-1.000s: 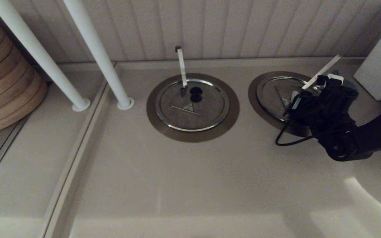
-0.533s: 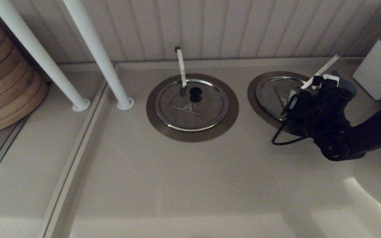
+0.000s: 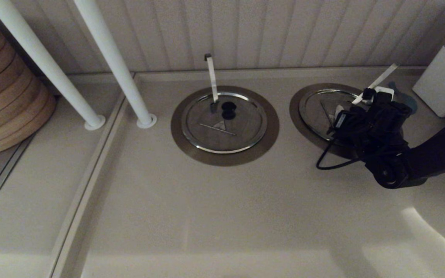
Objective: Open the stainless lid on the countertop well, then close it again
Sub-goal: Open the lid
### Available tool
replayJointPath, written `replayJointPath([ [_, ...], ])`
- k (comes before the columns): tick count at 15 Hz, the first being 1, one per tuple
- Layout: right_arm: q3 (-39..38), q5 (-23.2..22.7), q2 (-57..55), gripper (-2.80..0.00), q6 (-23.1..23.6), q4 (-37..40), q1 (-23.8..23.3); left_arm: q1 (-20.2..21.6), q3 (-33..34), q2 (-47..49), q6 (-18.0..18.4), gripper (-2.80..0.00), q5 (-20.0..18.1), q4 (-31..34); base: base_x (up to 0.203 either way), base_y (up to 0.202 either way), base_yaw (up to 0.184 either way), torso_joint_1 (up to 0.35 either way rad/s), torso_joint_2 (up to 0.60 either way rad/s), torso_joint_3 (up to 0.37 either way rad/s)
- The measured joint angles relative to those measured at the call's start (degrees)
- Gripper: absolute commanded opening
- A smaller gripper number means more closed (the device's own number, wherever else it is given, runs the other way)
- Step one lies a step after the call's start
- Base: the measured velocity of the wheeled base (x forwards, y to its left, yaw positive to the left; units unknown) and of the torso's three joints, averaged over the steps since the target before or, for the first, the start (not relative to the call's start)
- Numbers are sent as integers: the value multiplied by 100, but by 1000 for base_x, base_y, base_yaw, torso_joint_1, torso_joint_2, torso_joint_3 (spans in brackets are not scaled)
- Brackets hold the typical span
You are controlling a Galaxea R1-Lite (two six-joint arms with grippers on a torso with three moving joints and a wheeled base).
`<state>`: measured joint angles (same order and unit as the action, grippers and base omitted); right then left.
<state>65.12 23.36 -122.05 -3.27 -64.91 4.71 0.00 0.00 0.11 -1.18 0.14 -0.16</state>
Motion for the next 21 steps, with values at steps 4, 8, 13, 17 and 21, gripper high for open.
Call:
replayJointPath([
  [4, 1, -5, 55, 0, 1, 11, 4, 0, 0, 0, -2, -280, 0, -2, 0, 0, 0, 0, 0, 0],
  [8, 0, -1, 130, 0, -1, 11, 11, 0, 0, 0, -1, -280, 2, -2, 0, 0, 0, 0, 0, 0],
  [13, -7, 6, 226, 0, -4, -6, 26, 0, 0, 0, 0, -280, 2, 0, 0, 0, 0, 0, 0, 0],
  [17, -35, 7, 265, 0, -6, -10, 67, 0, 0, 0, -2, -280, 2, 0, 0, 0, 0, 0, 0, 0],
  [21, -29, 10, 177, 0, 48, 0, 15, 0, 0, 0, -2, -280, 2, 0, 0, 0, 0, 0, 0, 0],
])
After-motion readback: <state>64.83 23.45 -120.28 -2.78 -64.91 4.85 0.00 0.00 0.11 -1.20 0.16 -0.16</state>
